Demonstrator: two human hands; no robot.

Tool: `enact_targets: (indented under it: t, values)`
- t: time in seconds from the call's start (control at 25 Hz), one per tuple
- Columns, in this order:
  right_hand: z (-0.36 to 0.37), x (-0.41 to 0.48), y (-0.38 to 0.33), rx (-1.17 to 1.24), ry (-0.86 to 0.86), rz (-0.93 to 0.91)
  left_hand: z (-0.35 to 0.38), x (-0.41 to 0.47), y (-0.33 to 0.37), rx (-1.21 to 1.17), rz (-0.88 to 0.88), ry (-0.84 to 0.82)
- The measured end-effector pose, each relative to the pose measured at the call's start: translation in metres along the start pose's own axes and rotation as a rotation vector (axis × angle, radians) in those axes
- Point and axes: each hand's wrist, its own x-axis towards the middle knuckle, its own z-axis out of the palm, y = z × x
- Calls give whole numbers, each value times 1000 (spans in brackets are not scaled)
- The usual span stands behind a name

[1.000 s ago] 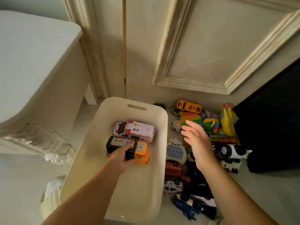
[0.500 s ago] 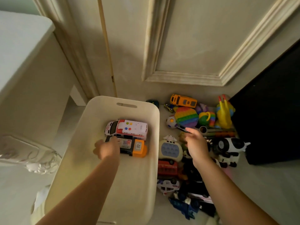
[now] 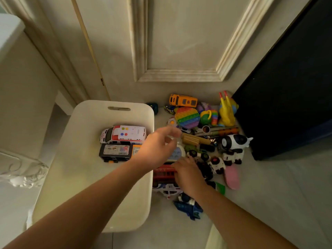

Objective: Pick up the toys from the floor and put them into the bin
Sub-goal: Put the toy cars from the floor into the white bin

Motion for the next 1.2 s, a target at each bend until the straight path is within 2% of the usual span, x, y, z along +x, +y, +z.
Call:
enact_targets:
  t: [0.08,0.16,0.24,0.44,0.56,0.64,0.8,0.84,0.92,0.96,1.04,1.16,1.2]
  values:
    - [19,4,-16,-60,-68,-73,-5,-4,-5,62,-26,-92]
    - [35,9,-21,-3,-99,-53,-14,-6,-10,85,-52,-135]
    - [45,13,-18,32,-85,5,-22,-6,-15,48,-85,-137]
    - [60,33,-20,-134,3,80,-25,0,-24,-113,-153,-104]
    - [55,35,-13,-109,25,95,-25,6,-26,-195,-159,-91]
    - [39,33,-9,129,29,134,-25,9,-26,-224,-169,-82]
    - [-22,24,-8,1052,107,451,-19,5,-21,-176,-132,61]
    - [-37,21,-6,1251,102,471,-15,4,-18,-159,-112,82]
    - [-64,15,-2,1562,48,357,-8,-2,-11,-219,-93,36]
    - [-77,11,-3,1633,20,296,-7,-4,-7,-290,-90,-18]
    - [-92,7,-8,1613,-20,238,-11,-7,-4,-395,-117,-97]
    - [-94,7,-9,1582,-111,173,-31,-7,-5,-449,-234,-101]
    - [-89,8,-10,1607,-126,208,-37,-7,-8,-501,-252,-123]
